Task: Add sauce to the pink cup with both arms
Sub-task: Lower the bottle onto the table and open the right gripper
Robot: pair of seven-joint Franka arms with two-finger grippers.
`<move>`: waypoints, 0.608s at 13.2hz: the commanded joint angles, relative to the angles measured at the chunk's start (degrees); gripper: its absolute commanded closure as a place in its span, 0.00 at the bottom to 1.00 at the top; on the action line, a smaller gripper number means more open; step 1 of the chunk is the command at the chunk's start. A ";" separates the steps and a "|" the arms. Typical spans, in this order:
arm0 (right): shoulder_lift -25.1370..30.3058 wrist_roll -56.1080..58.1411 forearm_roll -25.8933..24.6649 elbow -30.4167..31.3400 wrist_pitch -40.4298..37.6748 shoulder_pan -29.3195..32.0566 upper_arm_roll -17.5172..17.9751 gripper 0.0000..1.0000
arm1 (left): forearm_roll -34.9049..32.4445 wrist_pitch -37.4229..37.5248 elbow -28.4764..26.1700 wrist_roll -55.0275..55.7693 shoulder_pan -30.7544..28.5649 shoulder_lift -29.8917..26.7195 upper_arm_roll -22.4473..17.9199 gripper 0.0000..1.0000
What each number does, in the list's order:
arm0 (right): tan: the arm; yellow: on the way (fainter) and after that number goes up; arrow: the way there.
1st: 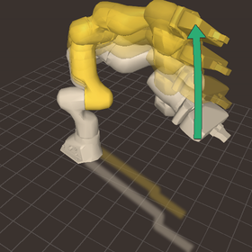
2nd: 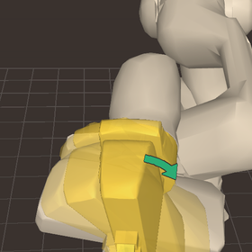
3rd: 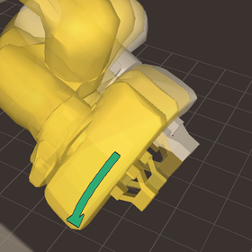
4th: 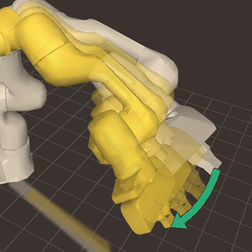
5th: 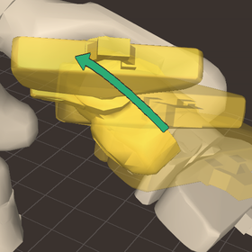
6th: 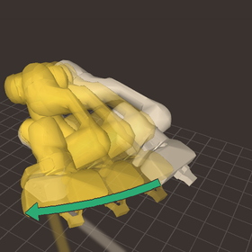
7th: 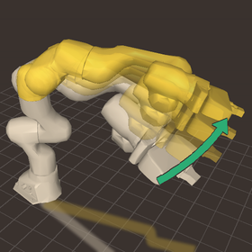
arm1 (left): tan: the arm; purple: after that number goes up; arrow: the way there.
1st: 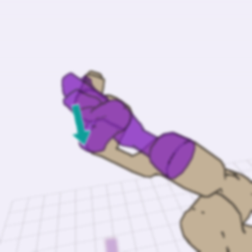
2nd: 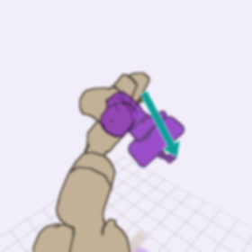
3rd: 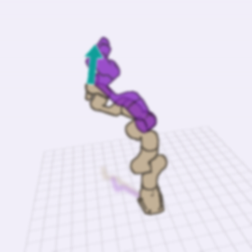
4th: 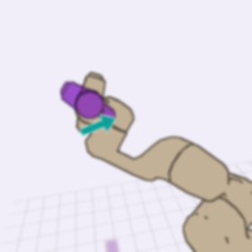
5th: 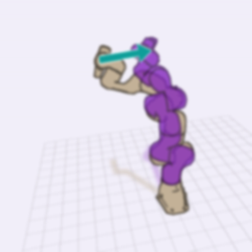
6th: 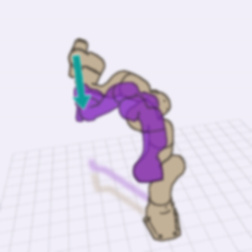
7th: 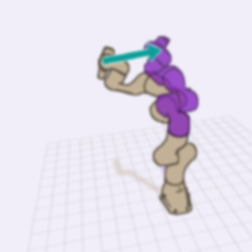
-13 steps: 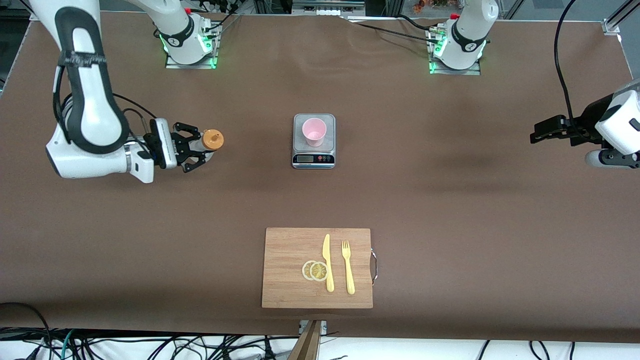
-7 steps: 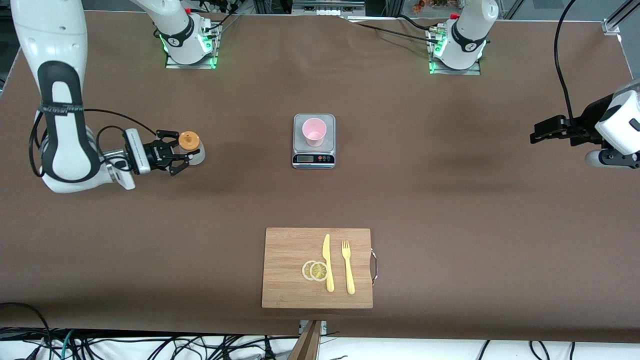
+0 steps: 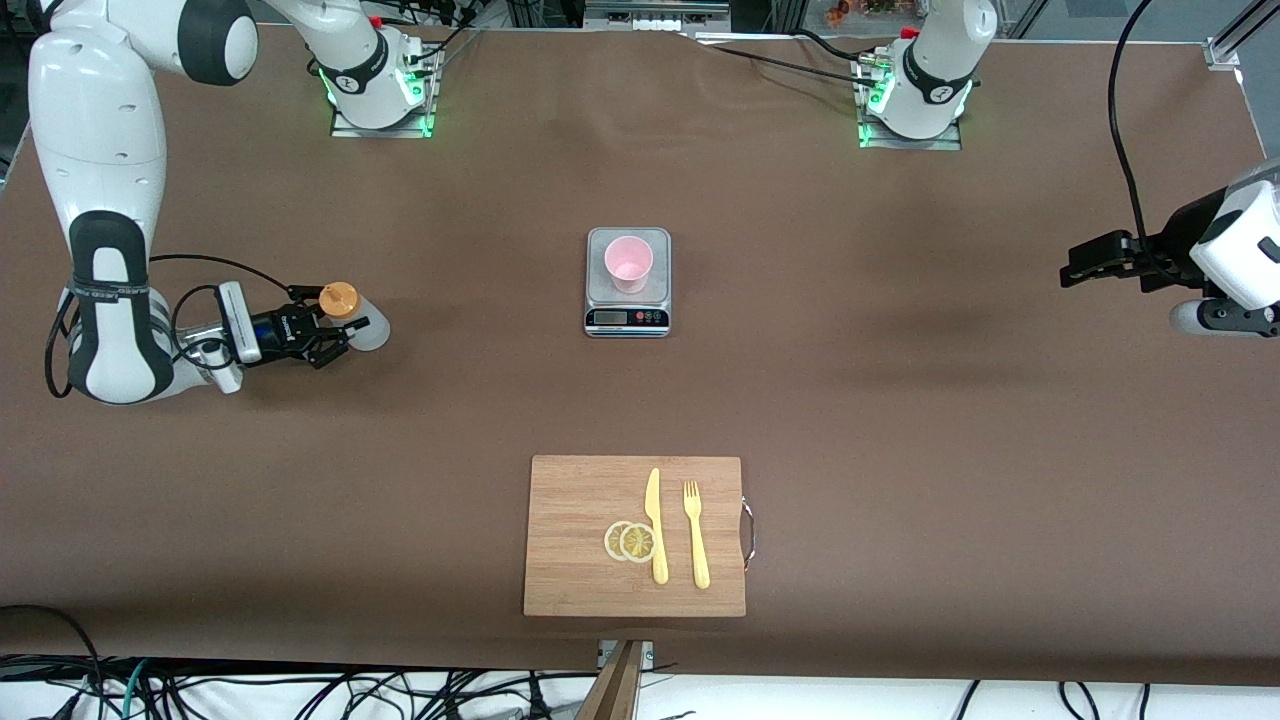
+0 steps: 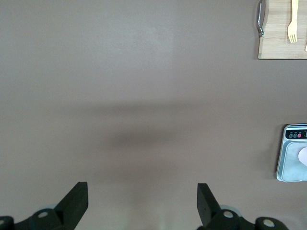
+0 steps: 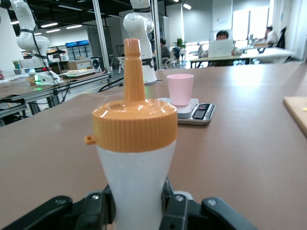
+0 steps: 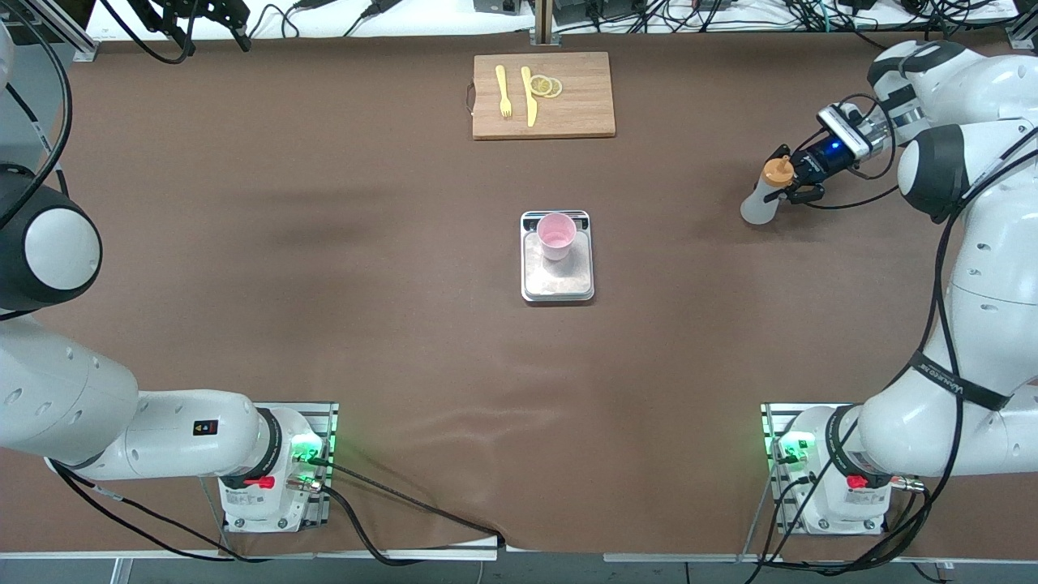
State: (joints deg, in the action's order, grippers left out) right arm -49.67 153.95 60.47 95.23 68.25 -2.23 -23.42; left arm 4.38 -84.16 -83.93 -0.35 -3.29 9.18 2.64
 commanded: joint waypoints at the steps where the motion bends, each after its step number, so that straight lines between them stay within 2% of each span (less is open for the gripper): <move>1: -0.87 1.27 1.32 -2.24 -2.50 1.88 0.75 0.40 | -0.78 0.84 2.45 -1.06 -0.23 1.18 0.17 0.00; 2: -0.78 1.01 1.32 -2.59 -3.03 1.79 0.83 0.26 | -0.78 0.84 2.80 -1.06 -0.23 1.36 0.17 0.00; 3: -0.69 1.01 1.05 -2.85 -3.12 1.88 0.75 0.21 | -0.78 0.84 2.89 -1.06 -0.23 1.45 0.17 0.00; 4: -0.60 0.92 0.79 -3.12 -3.12 1.88 0.75 0.10 | -0.78 0.84 2.89 -1.06 -0.23 1.45 0.17 0.00; 5: -0.34 0.92 0.61 -3.56 -3.12 1.88 0.49 0.06 | -0.78 0.84 2.89 -1.06 -0.23 1.45 0.17 0.00; 8: 0.01 -0.83 -1.49 -5.14 -2.60 1.88 -2.32 0.06 | -0.78 0.84 2.89 -1.06 -0.23 1.45 0.17 0.00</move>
State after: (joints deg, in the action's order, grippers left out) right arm -50.00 154.43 60.30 91.58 66.35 -1.16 -24.23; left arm 4.38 -84.16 -83.18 -0.35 -3.29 9.58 2.64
